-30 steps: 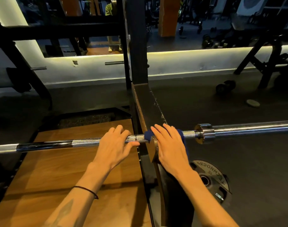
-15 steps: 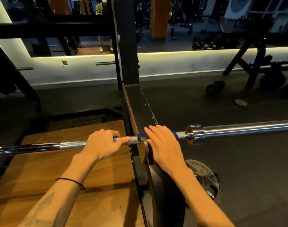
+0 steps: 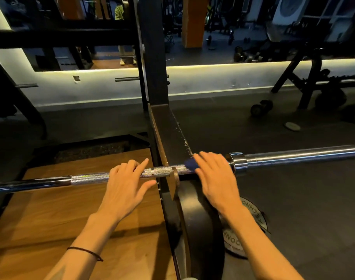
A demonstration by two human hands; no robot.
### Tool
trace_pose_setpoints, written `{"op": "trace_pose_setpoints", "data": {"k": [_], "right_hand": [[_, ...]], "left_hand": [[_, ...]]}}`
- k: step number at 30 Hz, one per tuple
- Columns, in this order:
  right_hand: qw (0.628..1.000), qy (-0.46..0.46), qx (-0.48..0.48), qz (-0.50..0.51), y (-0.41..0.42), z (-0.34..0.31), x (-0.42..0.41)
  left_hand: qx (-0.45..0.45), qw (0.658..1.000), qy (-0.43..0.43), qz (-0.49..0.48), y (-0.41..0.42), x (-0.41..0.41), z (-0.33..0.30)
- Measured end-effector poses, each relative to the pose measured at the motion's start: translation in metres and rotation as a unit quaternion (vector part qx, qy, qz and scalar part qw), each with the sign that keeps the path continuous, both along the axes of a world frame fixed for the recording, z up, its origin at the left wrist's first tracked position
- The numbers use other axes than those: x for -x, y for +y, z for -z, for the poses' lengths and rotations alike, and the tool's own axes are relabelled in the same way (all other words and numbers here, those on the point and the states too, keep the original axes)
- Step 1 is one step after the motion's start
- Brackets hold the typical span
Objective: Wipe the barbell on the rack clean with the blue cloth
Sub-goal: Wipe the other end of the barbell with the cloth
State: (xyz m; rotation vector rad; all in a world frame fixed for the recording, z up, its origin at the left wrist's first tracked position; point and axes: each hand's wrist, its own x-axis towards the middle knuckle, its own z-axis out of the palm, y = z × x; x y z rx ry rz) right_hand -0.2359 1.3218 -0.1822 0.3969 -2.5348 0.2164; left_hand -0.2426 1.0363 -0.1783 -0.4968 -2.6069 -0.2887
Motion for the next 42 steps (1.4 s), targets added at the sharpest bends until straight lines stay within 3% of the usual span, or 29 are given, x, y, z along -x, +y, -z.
{"op": "trace_pose_setpoints", "data": {"k": [5, 10, 13, 16, 19, 22, 24, 28, 32, 35, 37, 40, 42], "right_hand": [[0.974, 0.002, 0.144, 0.172, -0.041, 0.006, -0.006], [0.999, -0.02, 0.037, 0.008, -0.068, 0.008, -0.004], [0.999, -0.016, 0.016, -0.03, -0.038, 0.001, 0.005], [0.998, -0.005, 0.052, 0.042, -0.003, -0.005, 0.011], [0.99, -0.008, 0.081, 0.119, -0.012, -0.002, 0.013], [0.987, 0.001, 0.156, 0.03, -0.04, 0.0, 0.011], [0.992, 0.009, 0.115, -0.057, -0.048, 0.003, 0.008], [0.996, 0.009, 0.04, -0.08, -0.028, -0.005, 0.008], [0.99, 0.041, 0.119, 0.056, -0.01, -0.008, 0.004], [0.971, 0.018, 0.175, 0.165, -0.04, 0.002, 0.0], [0.975, 0.015, 0.184, 0.12, -0.065, 0.008, -0.006], [0.998, 0.011, 0.058, -0.019, -0.06, 0.011, -0.013], [0.999, 0.013, 0.007, -0.028, -0.032, 0.008, -0.009]], "left_hand": [[-0.057, 0.998, 0.013, -0.019, 0.01, 0.003, 0.0], [0.0, 1.0, 0.007, 0.003, 0.002, 0.02, -0.009], [0.024, 0.995, -0.097, -0.01, 0.002, 0.033, -0.028], [0.056, 0.971, -0.231, -0.023, 0.005, 0.051, -0.046], [0.004, 0.928, -0.371, -0.03, 0.009, 0.061, -0.06], [-0.082, 0.877, -0.472, -0.037, 0.012, 0.065, -0.06], [-0.099, 0.859, -0.5, -0.044, 0.01, 0.068, -0.057], [-0.072, 0.88, -0.468, -0.027, 0.007, 0.062, -0.056], [0.002, 0.975, -0.224, -0.001, 0.005, 0.035, -0.046], [0.032, 0.995, -0.09, 0.004, 0.003, 0.018, -0.023], [0.039, 0.998, -0.042, -0.017, 0.007, 0.012, -0.013], [0.028, 0.999, -0.005, -0.028, 0.013, 0.011, -0.011], [0.009, 1.0, 0.004, -0.011, 0.012, 0.013, -0.011]]}}
